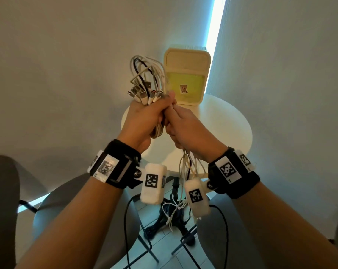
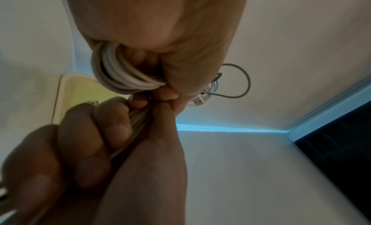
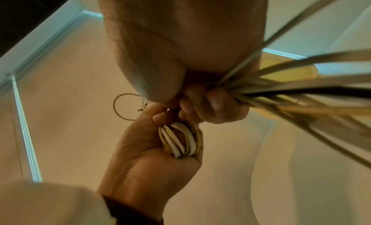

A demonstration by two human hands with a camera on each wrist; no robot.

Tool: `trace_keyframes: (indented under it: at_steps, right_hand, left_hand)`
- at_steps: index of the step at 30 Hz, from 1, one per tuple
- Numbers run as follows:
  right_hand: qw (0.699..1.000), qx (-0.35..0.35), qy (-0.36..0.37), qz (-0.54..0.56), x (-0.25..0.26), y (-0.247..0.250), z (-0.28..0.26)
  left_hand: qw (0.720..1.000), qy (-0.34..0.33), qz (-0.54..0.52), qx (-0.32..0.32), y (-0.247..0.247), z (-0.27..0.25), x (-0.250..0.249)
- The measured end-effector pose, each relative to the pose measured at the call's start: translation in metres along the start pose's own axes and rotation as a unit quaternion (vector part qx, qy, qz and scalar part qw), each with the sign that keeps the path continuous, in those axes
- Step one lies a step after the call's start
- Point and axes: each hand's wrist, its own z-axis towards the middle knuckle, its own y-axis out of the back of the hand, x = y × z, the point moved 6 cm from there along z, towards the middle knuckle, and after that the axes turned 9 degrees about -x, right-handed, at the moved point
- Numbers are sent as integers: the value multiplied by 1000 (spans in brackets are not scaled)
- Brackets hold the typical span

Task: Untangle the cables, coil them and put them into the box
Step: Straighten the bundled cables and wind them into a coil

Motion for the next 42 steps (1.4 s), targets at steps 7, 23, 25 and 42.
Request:
trace_keyframes:
  at_steps: [7,23,25,42]
  right_hand:
    - [993,71,-31,91,-18,6,-8]
    - [989,25,-75,125,-52,9,-35]
    - [991,15,-64,118,-44,9,-33]
    - [975,179,-48,-127,-46,9,-36]
  left_hand:
    - [999,35,-4,12,-3,-2,5]
    - [996,-64,50,-29,19,18,-30]
    - [995,-77,57,-21,18,18,-38]
    - [994,-101,8,-45,7,43,-59]
